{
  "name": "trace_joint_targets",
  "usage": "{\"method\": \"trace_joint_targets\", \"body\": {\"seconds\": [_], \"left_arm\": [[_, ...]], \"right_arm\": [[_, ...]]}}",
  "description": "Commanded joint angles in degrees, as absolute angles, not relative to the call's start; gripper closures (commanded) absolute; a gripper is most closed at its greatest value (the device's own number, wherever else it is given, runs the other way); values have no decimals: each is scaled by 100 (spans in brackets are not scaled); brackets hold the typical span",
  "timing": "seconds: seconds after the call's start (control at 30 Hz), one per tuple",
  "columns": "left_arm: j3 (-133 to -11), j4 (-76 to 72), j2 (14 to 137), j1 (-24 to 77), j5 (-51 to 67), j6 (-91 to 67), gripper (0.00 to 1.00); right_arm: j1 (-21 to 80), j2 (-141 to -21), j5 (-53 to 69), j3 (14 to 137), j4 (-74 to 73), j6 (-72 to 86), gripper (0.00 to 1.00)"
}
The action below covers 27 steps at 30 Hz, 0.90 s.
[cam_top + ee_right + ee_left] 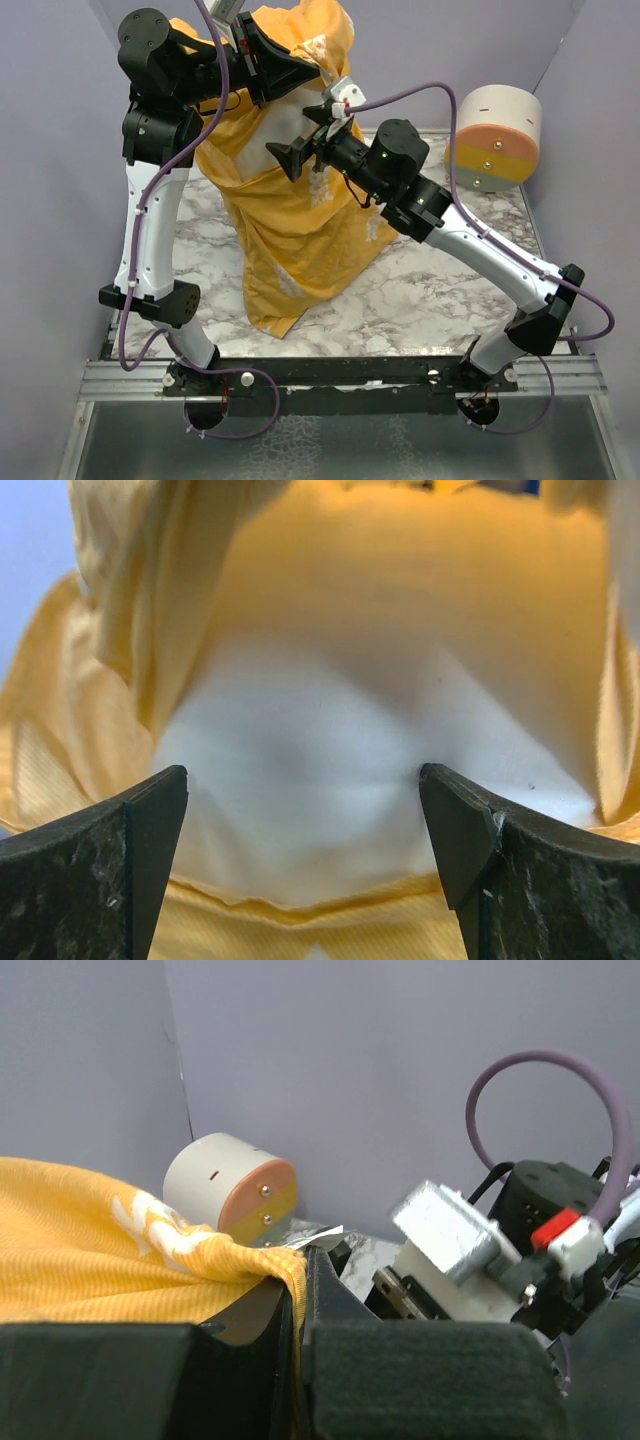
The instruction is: Remove the pillowcase from the pillow
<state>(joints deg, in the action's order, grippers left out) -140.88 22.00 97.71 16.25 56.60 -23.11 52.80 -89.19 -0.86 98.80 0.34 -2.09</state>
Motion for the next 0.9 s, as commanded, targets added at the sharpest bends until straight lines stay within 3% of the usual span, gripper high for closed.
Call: {"method": "trace_joint_targets", "body": {"seconds": [0.0,0.1,0.43,0.5,0.53,0.7,0.73,0.87], "left_arm": [[-14320,1931,9643,1668,5849,-2625,100],[-14356,1878,9659,1665,5902,-2728,100],[-14500,1750,9686,1704,5978,-2975,100],[-14502,1685,9686,1707,6011,-3057,100],[-14509,1666,9686,1709,6018,-3080,100],[-14569,1792,9599,1694,6035,-2871,100],[-14545,1803,9564,1671,6004,-2810,100],[-14537,1805,9411,1473,5551,-2328,100]], "right_arm": [[5282,-8907,-123,9595,566,-1168,0],[5336,-8862,389,9299,1080,-1728,0],[5933,-10008,-1209,10056,1830,-3351,1],[5935,-10239,-1509,10212,2047,-3366,14],[5933,-10354,-1705,10325,2108,-3348,25],[5937,-10412,-1765,10435,2593,-3246,94],[5941,-10377,-1780,10414,2731,-3208,98],[5934,-10069,-1951,10187,3541,-3183,99]]}}
